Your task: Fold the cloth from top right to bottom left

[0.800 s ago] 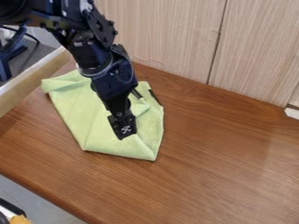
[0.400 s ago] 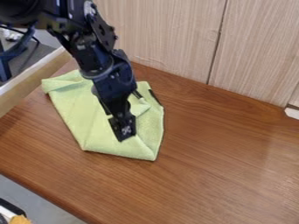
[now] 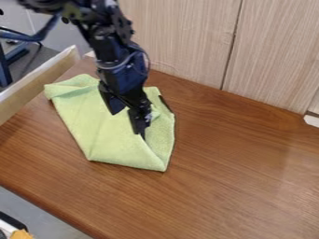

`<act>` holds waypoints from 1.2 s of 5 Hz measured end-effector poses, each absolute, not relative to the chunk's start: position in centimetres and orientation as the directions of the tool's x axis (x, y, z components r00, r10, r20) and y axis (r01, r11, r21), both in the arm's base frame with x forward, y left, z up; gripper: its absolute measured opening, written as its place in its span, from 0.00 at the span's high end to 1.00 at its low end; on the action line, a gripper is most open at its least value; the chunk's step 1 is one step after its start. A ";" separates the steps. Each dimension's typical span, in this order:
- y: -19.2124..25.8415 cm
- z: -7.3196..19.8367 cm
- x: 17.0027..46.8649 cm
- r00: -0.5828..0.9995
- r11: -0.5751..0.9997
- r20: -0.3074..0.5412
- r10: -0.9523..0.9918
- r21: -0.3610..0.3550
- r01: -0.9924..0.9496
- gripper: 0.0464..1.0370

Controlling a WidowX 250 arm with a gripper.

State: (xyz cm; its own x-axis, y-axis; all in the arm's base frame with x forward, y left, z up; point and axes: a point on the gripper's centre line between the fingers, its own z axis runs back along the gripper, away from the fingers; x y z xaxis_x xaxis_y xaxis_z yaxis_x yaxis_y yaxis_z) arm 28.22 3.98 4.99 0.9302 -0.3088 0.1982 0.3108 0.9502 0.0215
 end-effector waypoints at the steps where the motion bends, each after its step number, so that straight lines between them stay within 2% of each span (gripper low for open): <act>1: 4.1 4.6 30.5 0.976 0.990 0.165 -0.143 0.024 0.141 0.04; 3: 5.8 2.7 34.3 0.986 0.991 0.135 0.097 0.082 -0.109 0.04; 6: 8.3 -0.4 36.8 0.975 0.972 0.099 0.200 0.107 -0.210 0.04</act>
State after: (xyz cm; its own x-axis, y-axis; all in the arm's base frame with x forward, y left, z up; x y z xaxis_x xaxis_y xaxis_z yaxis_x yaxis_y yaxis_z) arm 36.83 8.27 -0.41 0.9748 0.2001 0.0990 -0.2103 0.9718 0.1065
